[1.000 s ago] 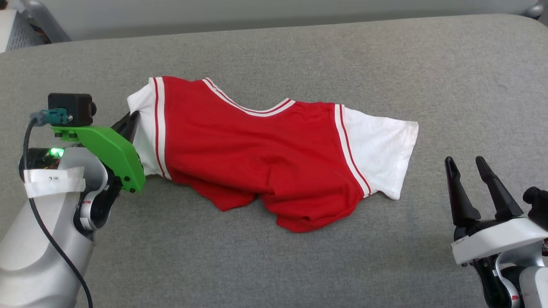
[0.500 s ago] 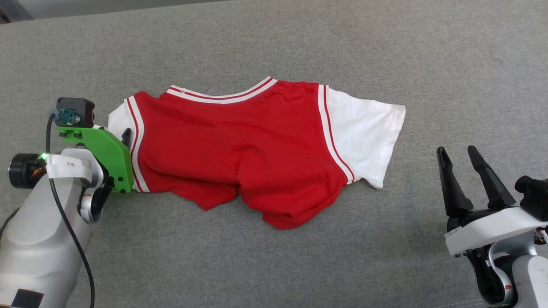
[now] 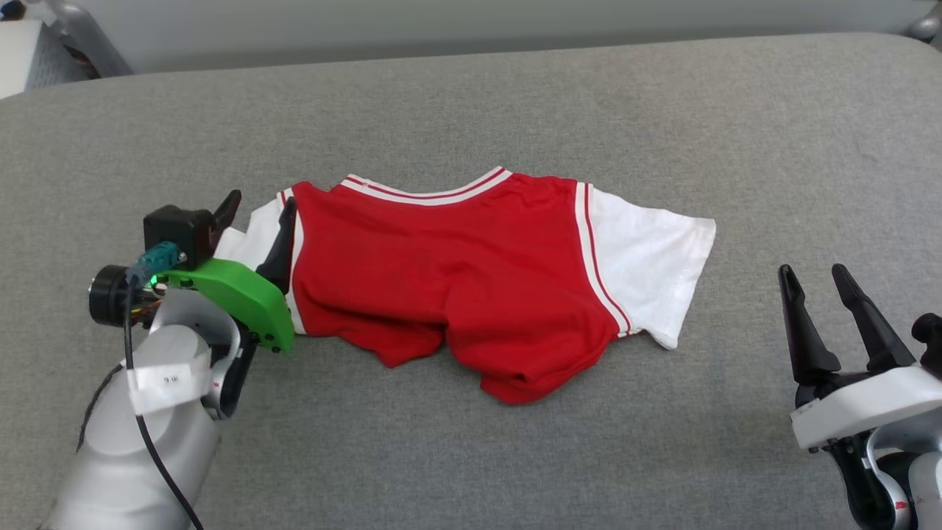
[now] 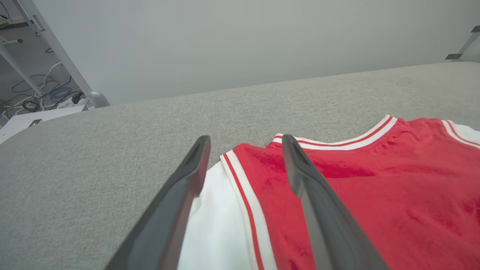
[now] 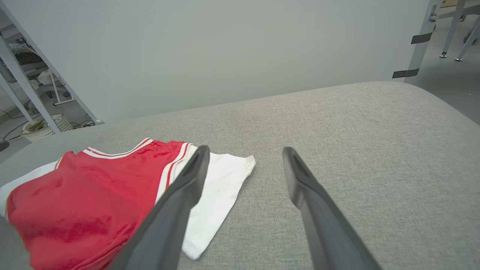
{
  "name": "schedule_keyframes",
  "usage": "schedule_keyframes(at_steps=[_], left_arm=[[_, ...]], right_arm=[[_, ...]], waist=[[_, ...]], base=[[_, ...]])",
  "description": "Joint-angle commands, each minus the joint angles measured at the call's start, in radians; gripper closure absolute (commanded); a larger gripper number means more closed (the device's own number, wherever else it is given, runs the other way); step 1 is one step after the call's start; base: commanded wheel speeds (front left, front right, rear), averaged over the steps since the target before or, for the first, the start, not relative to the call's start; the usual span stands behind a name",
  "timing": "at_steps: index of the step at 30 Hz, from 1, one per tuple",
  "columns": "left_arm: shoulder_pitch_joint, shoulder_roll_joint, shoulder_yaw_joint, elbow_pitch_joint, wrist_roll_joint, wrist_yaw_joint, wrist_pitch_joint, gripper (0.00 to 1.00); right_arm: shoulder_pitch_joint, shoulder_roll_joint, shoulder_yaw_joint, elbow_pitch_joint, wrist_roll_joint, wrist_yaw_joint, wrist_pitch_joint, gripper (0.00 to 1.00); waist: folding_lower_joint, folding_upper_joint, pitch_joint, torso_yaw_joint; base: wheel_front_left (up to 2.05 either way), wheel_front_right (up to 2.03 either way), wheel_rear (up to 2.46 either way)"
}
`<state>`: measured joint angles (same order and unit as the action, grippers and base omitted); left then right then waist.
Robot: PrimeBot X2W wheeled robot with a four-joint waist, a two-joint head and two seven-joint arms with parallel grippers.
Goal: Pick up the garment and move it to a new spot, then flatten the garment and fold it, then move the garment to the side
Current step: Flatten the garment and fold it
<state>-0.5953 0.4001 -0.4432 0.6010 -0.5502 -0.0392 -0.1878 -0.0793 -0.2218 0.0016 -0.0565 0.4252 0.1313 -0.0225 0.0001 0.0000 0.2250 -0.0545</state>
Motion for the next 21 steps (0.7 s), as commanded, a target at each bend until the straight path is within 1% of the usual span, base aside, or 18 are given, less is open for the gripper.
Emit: schedule_keyframes(at_steps=[1,4,9,12,16,19,21], left_arm=[[0.035,-0.010,0.005,-0.030,-0.004,0.014,-0.025,0.00],[0.104,-0.022,0.024,-0.124,0.000,0.040,-0.059,0.00],[0.230,-0.044,0.057,-0.280,0.015,0.071,-0.073,0.00],[0.312,-0.074,0.102,-0.389,0.036,0.090,-0.073,0.00],[0.408,-0.114,0.138,-0.475,0.082,0.090,-0.074,0.00],[0.443,-0.140,0.158,-0.512,0.111,0.078,-0.074,0.00],[0.451,-0.152,0.168,-0.524,0.132,0.065,-0.074,0.00]], right_arm=[[0.015,-0.003,-0.007,-0.008,-0.003,-0.001,0.006,0.00],[0.037,-0.003,-0.019,-0.021,-0.006,-0.001,0.019,0.00],[0.068,0.000,-0.030,-0.032,-0.004,-0.001,0.032,0.00],[0.084,0.005,-0.030,-0.035,-0.003,-0.001,0.036,0.00],[0.098,0.012,-0.027,-0.034,0.002,-0.001,0.038,0.00],[0.104,0.010,-0.029,-0.037,0.004,-0.001,0.046,0.00],[0.101,-0.003,-0.026,-0.041,0.000,-0.001,0.062,0.00]], waist=[[-0.0001,0.0000,-0.053,0.049],[-0.0001,0.0000,-0.078,0.072],[-0.0001,0.0000,-0.108,0.098],[-0.0001,0.0000,-0.120,0.106],[-0.0001,0.0000,-0.126,0.113],[-0.0001,0.0000,-0.120,0.119],[-0.0001,0.0000,-0.110,0.126]], base=[[0.00,0.00,0.00],[0.00,0.00,0.00],[0.00,0.00,0.00],[0.00,0.00,0.00],[0.00,0.00,0.00],[0.00,0.00,0.00],[0.00,0.00,0.00]])
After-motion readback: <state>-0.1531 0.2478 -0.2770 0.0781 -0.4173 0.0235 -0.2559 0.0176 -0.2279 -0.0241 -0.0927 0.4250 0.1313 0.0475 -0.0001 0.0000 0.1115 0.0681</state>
